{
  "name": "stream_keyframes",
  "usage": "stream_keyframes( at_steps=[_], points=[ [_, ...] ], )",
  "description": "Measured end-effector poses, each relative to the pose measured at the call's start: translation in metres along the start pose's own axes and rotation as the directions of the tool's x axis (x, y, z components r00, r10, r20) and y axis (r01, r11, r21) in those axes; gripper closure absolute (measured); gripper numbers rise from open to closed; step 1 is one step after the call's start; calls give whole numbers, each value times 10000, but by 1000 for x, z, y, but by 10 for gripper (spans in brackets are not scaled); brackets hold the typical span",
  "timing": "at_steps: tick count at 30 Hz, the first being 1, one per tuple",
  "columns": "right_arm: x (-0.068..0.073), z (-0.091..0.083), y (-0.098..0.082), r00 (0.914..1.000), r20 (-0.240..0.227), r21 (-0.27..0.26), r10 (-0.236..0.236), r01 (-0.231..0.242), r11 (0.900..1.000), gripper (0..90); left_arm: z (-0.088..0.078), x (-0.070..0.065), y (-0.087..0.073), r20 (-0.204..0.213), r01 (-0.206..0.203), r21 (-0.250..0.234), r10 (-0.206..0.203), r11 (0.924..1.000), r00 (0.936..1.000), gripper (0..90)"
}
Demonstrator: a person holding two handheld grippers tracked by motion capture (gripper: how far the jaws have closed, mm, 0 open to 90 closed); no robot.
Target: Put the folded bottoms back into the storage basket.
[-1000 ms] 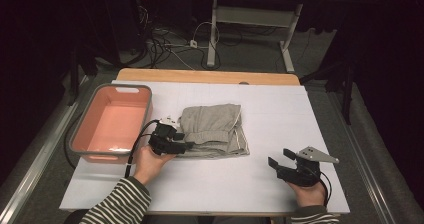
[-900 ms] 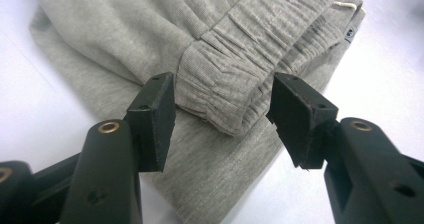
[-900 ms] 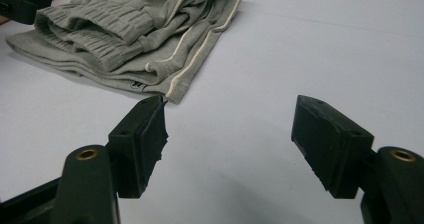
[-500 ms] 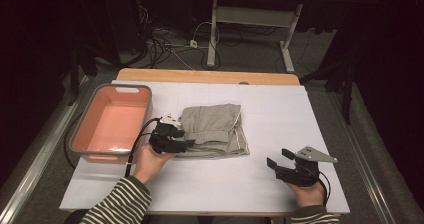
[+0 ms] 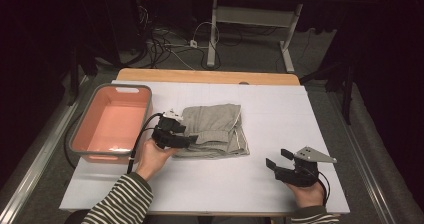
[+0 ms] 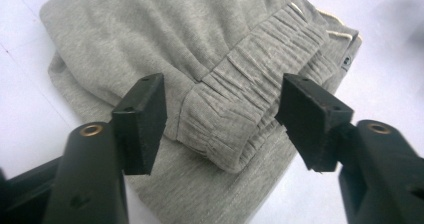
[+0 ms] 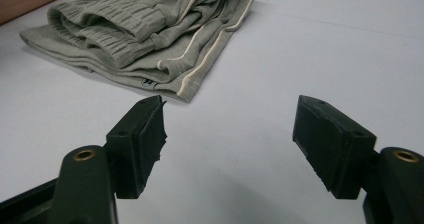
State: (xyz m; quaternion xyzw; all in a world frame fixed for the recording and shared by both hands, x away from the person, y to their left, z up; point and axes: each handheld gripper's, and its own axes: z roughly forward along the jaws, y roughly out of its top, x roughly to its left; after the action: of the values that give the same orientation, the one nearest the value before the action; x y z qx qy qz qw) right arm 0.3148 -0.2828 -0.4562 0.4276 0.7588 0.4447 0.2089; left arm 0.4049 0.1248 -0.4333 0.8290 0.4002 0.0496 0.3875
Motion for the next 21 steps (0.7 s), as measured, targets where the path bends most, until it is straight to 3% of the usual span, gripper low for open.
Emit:
stream_keyframes(
  at_steps=[4,15,21],
  points=[
    [0,1,0,10000,-26,33,0,0,10000,292,-1,4,3,67,182,-188,-180,9997,9998,330],
    [0,1,0,9999,-97,44,29,-28,10000,291,8,15,20,-359,249,-109,-253,9996,9990,264],
    [2,1,0,9999,-150,63,-38,39,10000,291,19,26,29,-420,594,395,-577,9975,9974,229]
  ],
)
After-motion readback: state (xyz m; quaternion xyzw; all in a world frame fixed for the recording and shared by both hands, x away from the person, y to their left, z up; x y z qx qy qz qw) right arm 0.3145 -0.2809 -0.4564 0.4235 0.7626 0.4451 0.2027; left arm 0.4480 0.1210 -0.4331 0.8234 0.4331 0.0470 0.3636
